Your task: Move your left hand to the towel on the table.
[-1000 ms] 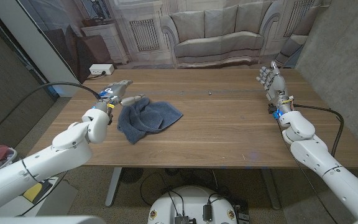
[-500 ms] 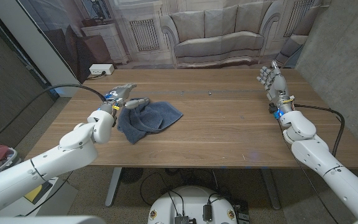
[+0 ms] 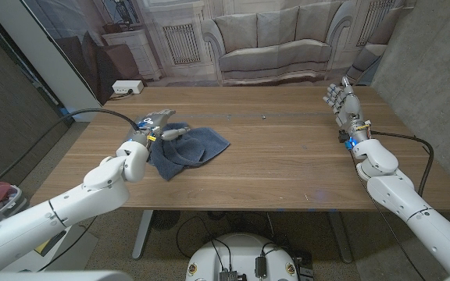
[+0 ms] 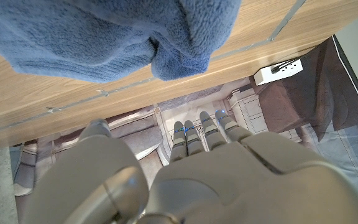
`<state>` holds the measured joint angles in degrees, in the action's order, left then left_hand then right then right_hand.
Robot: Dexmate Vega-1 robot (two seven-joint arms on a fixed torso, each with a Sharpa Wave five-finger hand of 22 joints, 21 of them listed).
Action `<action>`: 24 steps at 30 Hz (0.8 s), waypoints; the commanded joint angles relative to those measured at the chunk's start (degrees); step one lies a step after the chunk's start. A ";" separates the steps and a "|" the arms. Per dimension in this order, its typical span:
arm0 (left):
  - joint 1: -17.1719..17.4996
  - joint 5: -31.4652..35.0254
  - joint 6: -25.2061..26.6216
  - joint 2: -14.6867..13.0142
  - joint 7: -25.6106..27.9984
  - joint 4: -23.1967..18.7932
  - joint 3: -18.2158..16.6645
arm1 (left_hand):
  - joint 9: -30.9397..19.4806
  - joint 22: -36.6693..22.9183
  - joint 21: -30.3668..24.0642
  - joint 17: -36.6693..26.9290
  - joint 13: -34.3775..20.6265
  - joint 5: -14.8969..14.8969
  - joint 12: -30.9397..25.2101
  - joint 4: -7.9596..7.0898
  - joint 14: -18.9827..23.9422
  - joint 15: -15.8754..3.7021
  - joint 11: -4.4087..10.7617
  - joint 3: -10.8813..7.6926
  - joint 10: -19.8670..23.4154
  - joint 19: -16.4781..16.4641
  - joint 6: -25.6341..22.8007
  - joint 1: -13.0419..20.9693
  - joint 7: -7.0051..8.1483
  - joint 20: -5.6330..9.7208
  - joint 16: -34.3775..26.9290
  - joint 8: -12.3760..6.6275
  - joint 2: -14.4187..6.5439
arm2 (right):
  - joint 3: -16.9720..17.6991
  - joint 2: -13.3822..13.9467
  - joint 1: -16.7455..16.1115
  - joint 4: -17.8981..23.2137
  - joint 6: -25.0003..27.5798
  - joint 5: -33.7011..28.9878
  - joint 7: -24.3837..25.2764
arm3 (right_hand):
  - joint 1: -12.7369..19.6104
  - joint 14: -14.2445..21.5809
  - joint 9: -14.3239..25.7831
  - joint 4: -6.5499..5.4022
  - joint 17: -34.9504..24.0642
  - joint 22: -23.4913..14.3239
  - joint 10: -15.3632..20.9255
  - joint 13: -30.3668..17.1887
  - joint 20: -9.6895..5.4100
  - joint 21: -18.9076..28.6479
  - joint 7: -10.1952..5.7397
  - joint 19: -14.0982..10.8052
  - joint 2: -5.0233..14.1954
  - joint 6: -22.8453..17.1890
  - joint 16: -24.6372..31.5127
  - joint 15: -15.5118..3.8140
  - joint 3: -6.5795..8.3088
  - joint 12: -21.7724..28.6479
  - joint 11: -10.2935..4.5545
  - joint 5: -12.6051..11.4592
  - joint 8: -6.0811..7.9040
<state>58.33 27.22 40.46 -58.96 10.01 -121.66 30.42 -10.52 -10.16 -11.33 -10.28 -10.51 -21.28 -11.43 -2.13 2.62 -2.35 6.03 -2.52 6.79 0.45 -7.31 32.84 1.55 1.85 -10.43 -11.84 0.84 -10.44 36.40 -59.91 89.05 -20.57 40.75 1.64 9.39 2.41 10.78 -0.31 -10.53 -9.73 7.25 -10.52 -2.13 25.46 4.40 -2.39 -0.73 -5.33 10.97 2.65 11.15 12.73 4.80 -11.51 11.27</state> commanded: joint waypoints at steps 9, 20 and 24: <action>-1.32 0.70 -0.80 2.49 0.17 3.24 3.05 | -0.23 -0.16 -0.04 -0.17 -0.27 -0.44 0.04 0.10 -0.32 -2.45 0.39 0.02 -0.09 0.26 -0.31 0.53 0.44 2.78 -0.19 0.15 -0.08 | 0.20 -0.12 -0.93 0.36 -0.41 0.03 0.31 | 0.06 0.25 0.10 0.06 -0.08 -0.20 0.51 -0.25 -0.24 -0.32 -0.22 -0.59 0.42 -0.56 0.02 0.20 -0.18 -0.17 0.31 -0.16 0.05; -1.98 1.51 0.08 3.34 -0.25 3.85 4.40 | -0.23 -0.16 -0.03 -0.17 -0.27 -0.47 0.04 0.12 -0.35 -2.45 0.35 0.11 -0.13 0.36 -0.38 0.67 0.44 2.76 -0.20 0.16 -0.15 | 0.23 0.17 -1.03 0.19 -0.34 0.32 -0.40 | 0.05 0.27 0.10 0.08 -0.08 -0.21 0.49 -0.25 -0.23 -0.56 -0.24 -0.70 0.45 -0.55 0.03 0.13 -0.24 -0.20 0.27 -0.16 0.03; -2.06 1.74 0.23 3.60 0.00 3.93 4.50 | -0.23 -0.17 0.01 -0.17 -0.27 -0.48 0.03 0.12 -0.35 -2.48 0.50 0.14 -0.10 0.47 -0.42 0.70 0.47 2.72 -0.22 0.16 -0.17 | 0.35 0.59 -1.16 0.69 0.30 0.42 -0.23 | 0.05 0.27 0.10 0.09 -0.08 -0.21 0.52 -0.25 -0.21 -0.62 -0.22 -0.73 0.45 -0.56 0.02 0.13 -0.26 -0.19 0.28 -0.16 0.04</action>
<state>56.84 28.17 40.03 -56.29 9.98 -118.37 33.79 -10.52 -10.16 -11.33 -10.28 -10.51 -21.28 -11.47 -2.14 2.28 -2.08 6.26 -2.53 6.57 0.45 -7.61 33.07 1.85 1.85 -10.43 -11.84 0.61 -10.30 36.32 -60.77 89.16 -20.92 40.90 1.61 9.39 2.41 10.77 -0.31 -10.52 -9.73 7.25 -10.52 -1.92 25.00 4.09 -2.60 -0.73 -5.64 10.97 2.65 11.15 12.73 4.80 -11.51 11.27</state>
